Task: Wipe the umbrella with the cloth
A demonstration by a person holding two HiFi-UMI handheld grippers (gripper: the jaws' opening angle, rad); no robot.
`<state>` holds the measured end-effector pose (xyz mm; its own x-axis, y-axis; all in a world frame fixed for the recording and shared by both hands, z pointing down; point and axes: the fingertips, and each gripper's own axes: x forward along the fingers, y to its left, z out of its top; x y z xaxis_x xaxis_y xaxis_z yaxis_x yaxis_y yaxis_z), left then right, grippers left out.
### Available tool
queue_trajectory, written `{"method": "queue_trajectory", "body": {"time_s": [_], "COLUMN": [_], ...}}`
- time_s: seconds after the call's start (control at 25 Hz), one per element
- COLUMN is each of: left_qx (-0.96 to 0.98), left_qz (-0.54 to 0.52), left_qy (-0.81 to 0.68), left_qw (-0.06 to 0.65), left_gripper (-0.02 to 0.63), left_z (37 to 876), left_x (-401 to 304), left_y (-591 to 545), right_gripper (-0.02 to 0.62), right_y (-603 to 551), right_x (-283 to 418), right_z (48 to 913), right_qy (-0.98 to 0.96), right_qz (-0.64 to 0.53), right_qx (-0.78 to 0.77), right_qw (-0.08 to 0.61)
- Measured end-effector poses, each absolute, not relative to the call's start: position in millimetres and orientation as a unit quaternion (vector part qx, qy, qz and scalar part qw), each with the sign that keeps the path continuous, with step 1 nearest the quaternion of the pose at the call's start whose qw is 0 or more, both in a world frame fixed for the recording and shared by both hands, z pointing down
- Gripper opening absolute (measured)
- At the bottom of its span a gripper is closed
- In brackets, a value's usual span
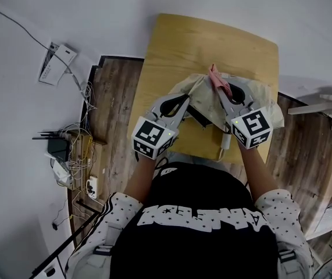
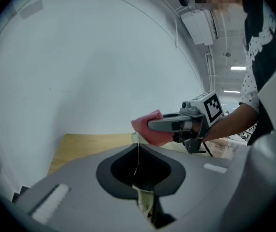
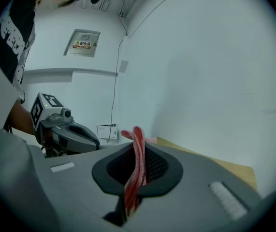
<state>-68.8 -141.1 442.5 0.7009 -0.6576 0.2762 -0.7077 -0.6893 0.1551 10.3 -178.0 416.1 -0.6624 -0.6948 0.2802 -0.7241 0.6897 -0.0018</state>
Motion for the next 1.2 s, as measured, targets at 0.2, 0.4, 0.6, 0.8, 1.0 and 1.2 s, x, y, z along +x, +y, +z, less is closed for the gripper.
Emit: {"method": "queue_trajectory", "body": {"time_s": [0.2,0.4,0.6,0.8,1.0,1.2], "left_qx": [0.913,0.915,0.916,0.916,0.915,0.914], "left_qz": [0.101,0.101,0.103,0.106,0.108,0.107], "left_qy": [-0.373,-0.37,-0.37,-0.371,-0.374,-0.376], "left_qw": [0.128,0.124,0.115,0.111,0.109,0.11], "left_gripper": [0.008,0.008,0.008,0.008,0.008,0.008], "left_z": [440.3,435.5,430.4,428.2,426.4,425.2], "left_x": [-68.5,-69.3,-67.4,-65.2,-67.2,-66.6], "left_y": [-136.4,-132.8,-132.7,-132.5,-131.4,-131.6], "right_gripper": [0.021,0.021,0.021,0.021,0.021,0.021], "right_y": [-164.8,-146.6,-135.9,-120.2,-105.9,-92.1], "right_x": [-12.7,-31.3,-39.5,-44.7,-50.0,-55.2], "right_z": [428.6,437.2,438.5,442.5,444.3,447.6], "right_qy": [-0.922,-0.932,-0.938,-0.943,-0.948,-0.952], "right_qz": [0.067,0.072,0.072,0.079,0.081,0.088], "right_qx": [0.356,0.325,0.308,0.289,0.27,0.251], "right_qw": [0.136,0.143,0.142,0.146,0.15,0.152]}}
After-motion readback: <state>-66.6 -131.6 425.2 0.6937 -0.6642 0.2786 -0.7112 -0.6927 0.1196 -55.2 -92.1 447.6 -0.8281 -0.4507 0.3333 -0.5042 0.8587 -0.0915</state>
